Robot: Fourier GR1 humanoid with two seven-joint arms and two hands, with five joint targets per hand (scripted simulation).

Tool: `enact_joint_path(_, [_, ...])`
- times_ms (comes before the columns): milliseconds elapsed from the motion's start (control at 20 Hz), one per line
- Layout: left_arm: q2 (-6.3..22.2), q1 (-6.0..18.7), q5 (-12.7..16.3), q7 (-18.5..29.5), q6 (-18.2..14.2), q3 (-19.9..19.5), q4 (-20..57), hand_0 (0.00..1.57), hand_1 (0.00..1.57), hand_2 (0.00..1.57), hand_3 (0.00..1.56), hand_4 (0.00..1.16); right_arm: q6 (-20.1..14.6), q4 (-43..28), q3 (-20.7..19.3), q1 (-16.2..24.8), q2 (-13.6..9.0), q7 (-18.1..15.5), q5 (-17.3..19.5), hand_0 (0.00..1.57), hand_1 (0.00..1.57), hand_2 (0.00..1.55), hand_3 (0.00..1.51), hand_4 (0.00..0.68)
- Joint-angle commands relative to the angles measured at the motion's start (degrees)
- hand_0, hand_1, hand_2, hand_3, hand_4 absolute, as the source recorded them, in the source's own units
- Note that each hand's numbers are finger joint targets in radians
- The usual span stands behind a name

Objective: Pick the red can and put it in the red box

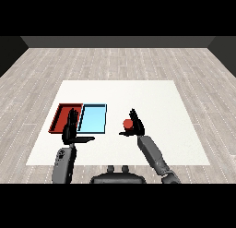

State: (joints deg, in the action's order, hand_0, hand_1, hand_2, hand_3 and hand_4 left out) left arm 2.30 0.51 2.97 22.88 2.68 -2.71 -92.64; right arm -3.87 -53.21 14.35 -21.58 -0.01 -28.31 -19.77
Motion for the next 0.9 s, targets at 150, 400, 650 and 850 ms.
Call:
enact_joint_path(150, [1.6,1.5,1.1,0.7,1.1,-2.0,2.4,0.0,0.0,0.0,0.0,0.0,-8.9,3.3,-2.4,-5.6,0.0,5.6,0.8,1.57,1.57,1.52,1.47,0.582])
enact_joint_path(400, [-0.1,-1.4,-0.9,2.4,0.0,0.4,-0.2,0.0,0.0,0.0,0.0,0.0,-12.6,2.5,0.5,-2.0,0.0,7.1,4.7,1.57,1.57,1.49,1.44,0.57])
enact_joint_path(650, [1.7,1.5,0.7,0.1,0.5,-2.2,1.4,0.0,0.0,0.0,0.0,0.0,-10.2,-3.5,-1.2,-0.6,-3.5,13.4,5.9,1.57,1.57,1.48,1.43,0.575])
enact_joint_path(850, [1.1,1.8,-0.3,-1.8,-0.6,-1.0,-0.1,0.0,0.0,0.0,0.0,0.0,-12.2,-1.8,-2.6,-0.9,-0.2,12.8,7.7,1.57,1.57,1.49,1.43,0.577])
